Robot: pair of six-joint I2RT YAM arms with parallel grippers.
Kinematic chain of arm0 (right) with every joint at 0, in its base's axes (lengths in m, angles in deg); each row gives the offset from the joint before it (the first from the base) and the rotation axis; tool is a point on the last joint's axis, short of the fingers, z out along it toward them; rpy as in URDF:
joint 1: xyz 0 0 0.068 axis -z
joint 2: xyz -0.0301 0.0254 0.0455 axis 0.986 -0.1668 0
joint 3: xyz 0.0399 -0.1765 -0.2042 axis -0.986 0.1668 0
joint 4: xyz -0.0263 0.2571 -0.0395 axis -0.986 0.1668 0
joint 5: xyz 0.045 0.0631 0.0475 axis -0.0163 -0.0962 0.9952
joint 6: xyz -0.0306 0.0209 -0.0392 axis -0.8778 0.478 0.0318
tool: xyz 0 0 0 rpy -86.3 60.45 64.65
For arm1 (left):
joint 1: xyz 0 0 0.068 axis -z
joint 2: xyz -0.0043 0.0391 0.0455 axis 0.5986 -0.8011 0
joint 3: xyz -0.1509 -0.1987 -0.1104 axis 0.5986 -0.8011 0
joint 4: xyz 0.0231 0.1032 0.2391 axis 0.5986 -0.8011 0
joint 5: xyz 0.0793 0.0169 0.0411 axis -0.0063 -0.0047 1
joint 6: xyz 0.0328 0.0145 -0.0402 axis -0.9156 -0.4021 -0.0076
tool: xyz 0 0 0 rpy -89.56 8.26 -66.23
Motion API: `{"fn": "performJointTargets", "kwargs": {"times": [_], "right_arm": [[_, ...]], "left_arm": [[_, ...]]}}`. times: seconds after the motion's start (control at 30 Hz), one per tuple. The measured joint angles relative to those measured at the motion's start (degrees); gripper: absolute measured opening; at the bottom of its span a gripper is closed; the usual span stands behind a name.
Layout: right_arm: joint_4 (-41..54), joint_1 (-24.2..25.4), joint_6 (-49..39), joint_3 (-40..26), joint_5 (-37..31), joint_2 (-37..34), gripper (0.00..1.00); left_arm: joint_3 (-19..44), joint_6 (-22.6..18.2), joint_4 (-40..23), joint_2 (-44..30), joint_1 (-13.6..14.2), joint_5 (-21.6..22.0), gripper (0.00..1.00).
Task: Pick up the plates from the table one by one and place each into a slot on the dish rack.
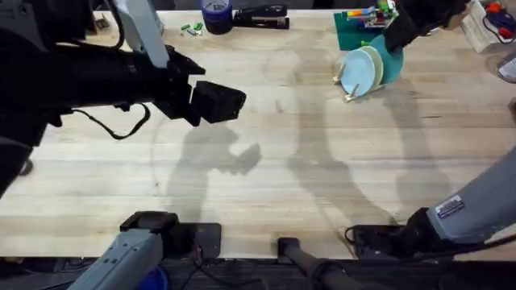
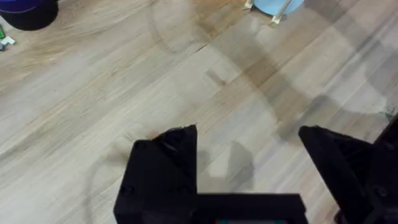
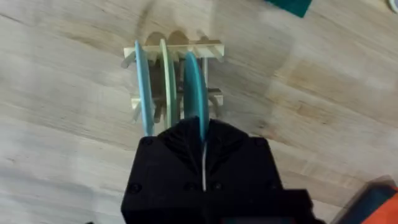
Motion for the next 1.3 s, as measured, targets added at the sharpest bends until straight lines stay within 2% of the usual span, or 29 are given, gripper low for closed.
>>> {"fn": "performJointTargets", "kwargs": {"times": [1.07, 1.2, 1.3], "right_arm": [[0.0, -0.2, 0.0, 0.0, 0.0, -1.2, 0.029], [0.0, -0.2, 0.1, 0.0, 0.0, -1.2, 0.108], [0.1, -0.2, 0.2, 0.0, 0.0, -1.2, 0.125]], "left_arm": [[0.0, 0.0, 0.0, 0.0, 0.0, 0.0, 0.995], [0.0, 0.0, 0.0, 0.0, 0.0, 0.0, 0.994], [0.0, 0.0, 0.0, 0.0, 0.0, 0.0, 0.995]]}}
